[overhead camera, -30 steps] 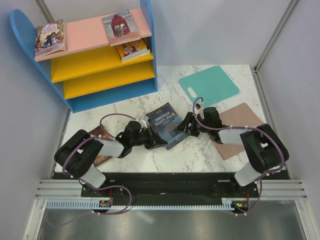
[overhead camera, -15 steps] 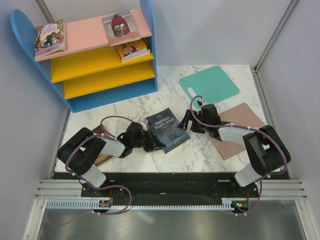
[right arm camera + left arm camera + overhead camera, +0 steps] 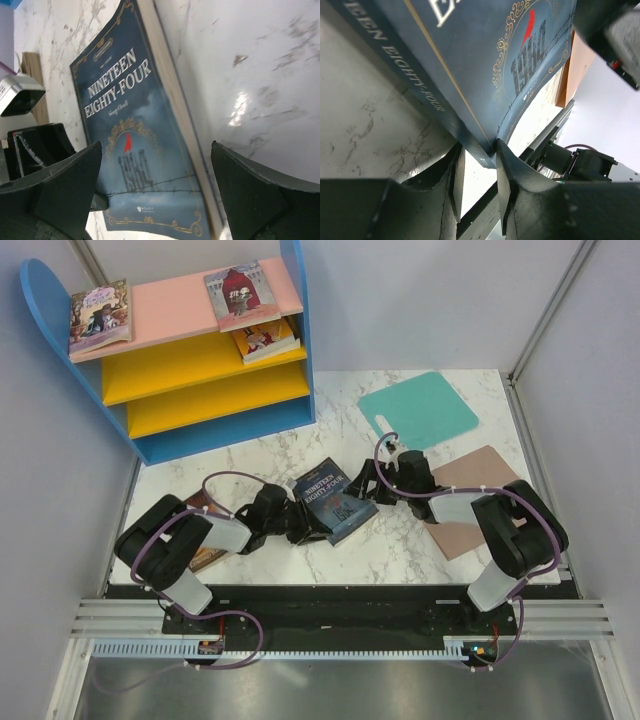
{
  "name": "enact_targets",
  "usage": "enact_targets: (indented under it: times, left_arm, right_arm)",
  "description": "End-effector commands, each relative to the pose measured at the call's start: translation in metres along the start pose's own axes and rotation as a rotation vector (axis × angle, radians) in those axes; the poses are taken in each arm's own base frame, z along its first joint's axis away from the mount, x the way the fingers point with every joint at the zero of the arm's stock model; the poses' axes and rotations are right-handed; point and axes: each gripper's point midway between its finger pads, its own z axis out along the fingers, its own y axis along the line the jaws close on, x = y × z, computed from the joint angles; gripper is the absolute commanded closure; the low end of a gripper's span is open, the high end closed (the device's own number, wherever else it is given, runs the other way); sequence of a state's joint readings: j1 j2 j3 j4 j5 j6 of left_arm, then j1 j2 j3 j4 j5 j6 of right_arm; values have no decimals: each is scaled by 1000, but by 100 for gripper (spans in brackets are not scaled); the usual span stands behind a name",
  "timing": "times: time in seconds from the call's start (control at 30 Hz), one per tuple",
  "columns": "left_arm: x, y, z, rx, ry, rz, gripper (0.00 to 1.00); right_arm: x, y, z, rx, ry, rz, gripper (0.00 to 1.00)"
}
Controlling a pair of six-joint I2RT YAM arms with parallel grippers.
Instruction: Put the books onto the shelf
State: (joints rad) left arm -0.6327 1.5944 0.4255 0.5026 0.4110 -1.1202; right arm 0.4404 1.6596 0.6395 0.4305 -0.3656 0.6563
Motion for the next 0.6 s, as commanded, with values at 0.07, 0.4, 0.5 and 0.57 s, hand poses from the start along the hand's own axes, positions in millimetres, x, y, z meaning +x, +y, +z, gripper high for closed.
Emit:
enact_targets:
  times: [0.07,0.4,0.5,0.57]
  left_arm:
    - [-20,-26,0,68,-90,59,63]
    - [-48,-76,-33,189,-263,142,62]
    - [-51,-83,-35,202,-276,153,61]
    - [-49,-81,-32,196,-262,145,61]
  right_arm:
    - [69,-6,-3,33,207,87,2]
    - [79,1,-3,9,231,106,2]
    - [80,2,-4,4,231,111,2]
    - [79,3,-3,1,228,113,2]
